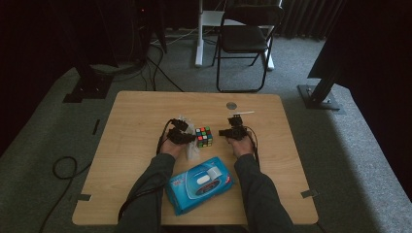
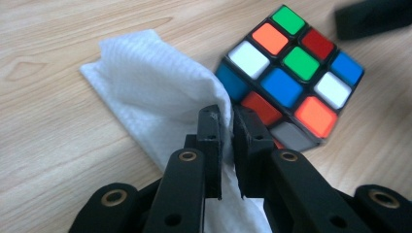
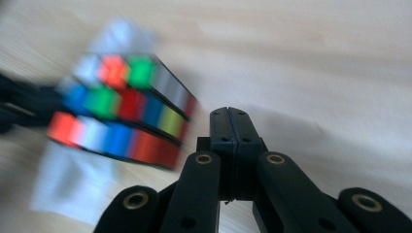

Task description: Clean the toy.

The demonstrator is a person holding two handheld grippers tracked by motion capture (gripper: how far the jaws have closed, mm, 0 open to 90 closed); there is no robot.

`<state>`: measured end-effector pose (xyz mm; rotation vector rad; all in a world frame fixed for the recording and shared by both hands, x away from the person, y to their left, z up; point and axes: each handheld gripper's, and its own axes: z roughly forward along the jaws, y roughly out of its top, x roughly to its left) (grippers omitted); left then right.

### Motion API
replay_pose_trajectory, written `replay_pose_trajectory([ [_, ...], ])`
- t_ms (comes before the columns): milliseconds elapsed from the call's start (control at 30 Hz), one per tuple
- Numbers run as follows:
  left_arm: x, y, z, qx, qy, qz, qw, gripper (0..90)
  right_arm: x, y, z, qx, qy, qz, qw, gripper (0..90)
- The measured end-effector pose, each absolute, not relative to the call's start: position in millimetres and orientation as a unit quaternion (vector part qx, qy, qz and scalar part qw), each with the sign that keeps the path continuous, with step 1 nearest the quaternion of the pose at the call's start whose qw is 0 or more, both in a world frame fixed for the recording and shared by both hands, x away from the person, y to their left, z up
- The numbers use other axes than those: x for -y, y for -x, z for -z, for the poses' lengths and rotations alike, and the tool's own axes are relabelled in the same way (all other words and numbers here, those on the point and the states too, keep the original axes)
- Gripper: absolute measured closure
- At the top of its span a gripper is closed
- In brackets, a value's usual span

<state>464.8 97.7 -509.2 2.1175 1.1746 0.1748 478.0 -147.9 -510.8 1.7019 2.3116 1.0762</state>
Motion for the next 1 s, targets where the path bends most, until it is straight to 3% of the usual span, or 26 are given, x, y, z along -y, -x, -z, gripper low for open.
replay_pose_trajectory([
  [100,-97.8,-465.4,509.5,-0.451,-0.819,-0.068,0.348,82.1,148.7,-474.7,517.2,-0.747,-0.558,-0.359,0.034,82.4],
  [167,-97.9,-465.6,509.2,-0.454,-0.817,-0.068,0.349,82.0,145.4,-471.9,512.4,-0.748,-0.542,-0.381,0.041,69.1],
  [300,-96.6,-465.2,508.1,-0.453,-0.817,-0.069,0.351,82.1,139.7,-468.2,493.1,-0.745,-0.516,-0.420,0.055,64.4],
  [500,-95.5,-462.4,505.5,-0.451,-0.815,-0.070,0.357,82.1,126.3,-465.3,484.7,-0.768,-0.486,-0.413,0.057,66.5],
  [667,-94.6,-461.7,499.6,-0.444,-0.816,-0.074,0.362,82.1,127.1,-466.9,491.4,-0.763,-0.499,-0.409,0.047,78.1],
  [1000,-86.8,-461.4,489.5,-0.433,-0.818,-0.077,0.370,82.2,126.9,-467.9,489.8,-0.765,-0.501,-0.402,0.051,79.6],
])
